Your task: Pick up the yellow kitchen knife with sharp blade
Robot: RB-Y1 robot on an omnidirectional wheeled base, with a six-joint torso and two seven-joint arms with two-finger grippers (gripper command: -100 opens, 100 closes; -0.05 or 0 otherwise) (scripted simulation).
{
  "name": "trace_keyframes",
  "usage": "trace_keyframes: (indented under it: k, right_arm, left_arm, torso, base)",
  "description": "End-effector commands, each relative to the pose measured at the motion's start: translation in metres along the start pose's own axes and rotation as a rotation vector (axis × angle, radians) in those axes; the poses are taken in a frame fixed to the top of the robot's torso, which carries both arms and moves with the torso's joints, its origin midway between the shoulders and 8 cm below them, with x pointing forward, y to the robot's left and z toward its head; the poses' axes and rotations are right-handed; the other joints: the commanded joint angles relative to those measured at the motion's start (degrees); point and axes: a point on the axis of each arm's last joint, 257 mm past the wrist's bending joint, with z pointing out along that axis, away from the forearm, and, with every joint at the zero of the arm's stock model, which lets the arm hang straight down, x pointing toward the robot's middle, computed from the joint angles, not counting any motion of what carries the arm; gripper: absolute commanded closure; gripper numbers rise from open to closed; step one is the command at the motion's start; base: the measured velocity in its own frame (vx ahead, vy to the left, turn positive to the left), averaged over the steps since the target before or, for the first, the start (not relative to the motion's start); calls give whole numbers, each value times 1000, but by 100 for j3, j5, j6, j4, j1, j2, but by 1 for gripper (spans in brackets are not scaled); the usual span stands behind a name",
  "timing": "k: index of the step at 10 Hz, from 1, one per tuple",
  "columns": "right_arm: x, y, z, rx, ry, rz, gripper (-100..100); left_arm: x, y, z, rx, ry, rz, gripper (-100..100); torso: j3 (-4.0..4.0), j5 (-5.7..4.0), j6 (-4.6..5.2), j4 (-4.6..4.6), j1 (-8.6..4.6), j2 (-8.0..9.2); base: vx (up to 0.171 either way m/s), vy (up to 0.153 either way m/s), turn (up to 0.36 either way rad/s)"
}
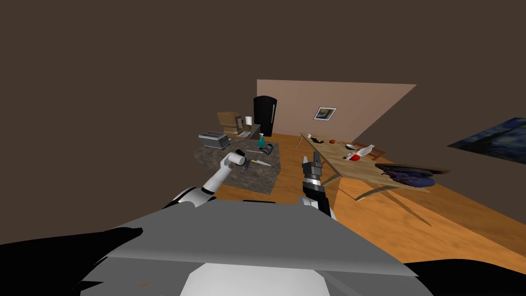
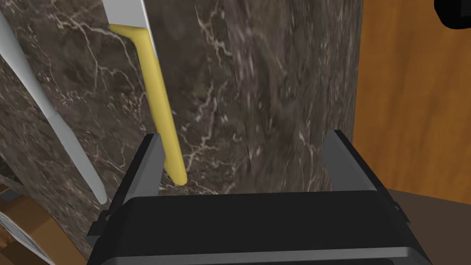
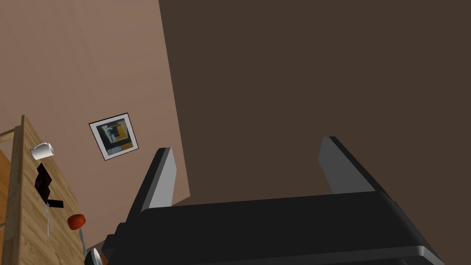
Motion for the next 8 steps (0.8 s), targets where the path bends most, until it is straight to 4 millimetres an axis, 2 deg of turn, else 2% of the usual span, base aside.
trace_keyframes:
  k: [1,8]
  right_arm:
    - [0,0,0,0,0,0,0]
    - [0,0,0,0,0,0,0]
  left_arm:
    - [-6,-2,0,-45,-10,-20,-100]
    - [-30,-12,-8,-186,-58,-116,-100]
  torso:
    - [0,0,0,0,0,0]
    - [-3,-2,0,-1,-8,-5]
  base:
    - [-14,33,-49]
    - [-4,21,-46]
